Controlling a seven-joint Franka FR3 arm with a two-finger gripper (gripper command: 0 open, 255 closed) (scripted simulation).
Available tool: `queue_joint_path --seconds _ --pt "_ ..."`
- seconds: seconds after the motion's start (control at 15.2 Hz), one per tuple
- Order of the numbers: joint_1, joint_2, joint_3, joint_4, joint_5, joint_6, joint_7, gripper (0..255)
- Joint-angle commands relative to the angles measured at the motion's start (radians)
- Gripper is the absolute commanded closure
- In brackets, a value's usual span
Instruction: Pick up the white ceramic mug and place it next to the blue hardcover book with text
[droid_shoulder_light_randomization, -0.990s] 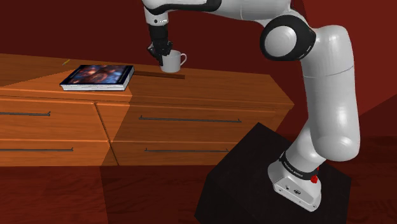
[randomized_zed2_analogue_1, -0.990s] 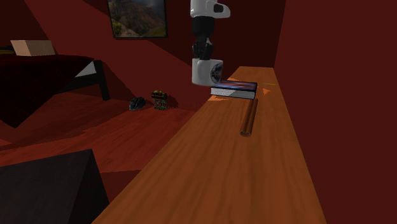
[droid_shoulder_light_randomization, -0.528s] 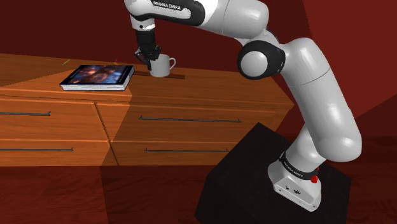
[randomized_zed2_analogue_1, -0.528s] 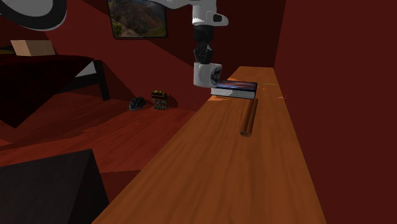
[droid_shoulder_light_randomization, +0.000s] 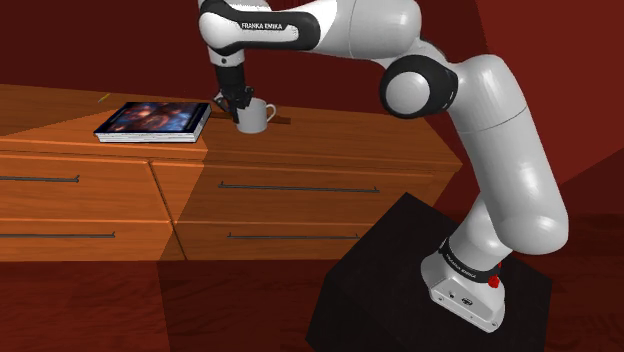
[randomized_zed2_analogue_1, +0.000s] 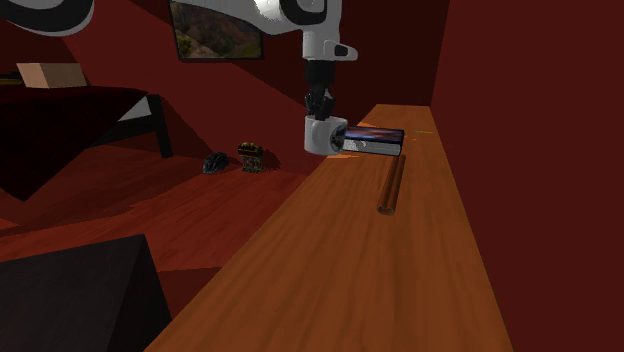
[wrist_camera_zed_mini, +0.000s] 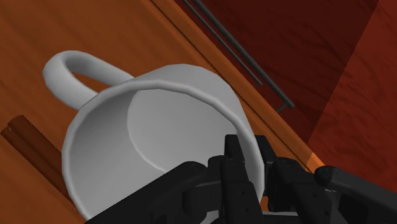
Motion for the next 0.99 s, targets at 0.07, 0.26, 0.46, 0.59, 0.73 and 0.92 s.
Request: queue_joint_path --seconds 0.07,0.26,0.46,0.59,0.73,0.92 --pt "-0.002 -0.008 0.0 -0.051 0.0 0.044 0.002 255" --pt "-0.003 -0.008 0.0 -0.092 -0.001 0.085 0.003 255" --pt "-0.003 -0.005 0.0 -0.127 -0.001 0.123 0.005 255" --pt "-0.004 -0.001 0.0 -0.147 -0.002 0.147 0.006 255" --pt "-0.004 0.001 0.0 -0.155 -0.002 0.157 0.007 255" --pt "-0.004 0.001 0.0 -0.155 -0.002 0.157 0.007 255"
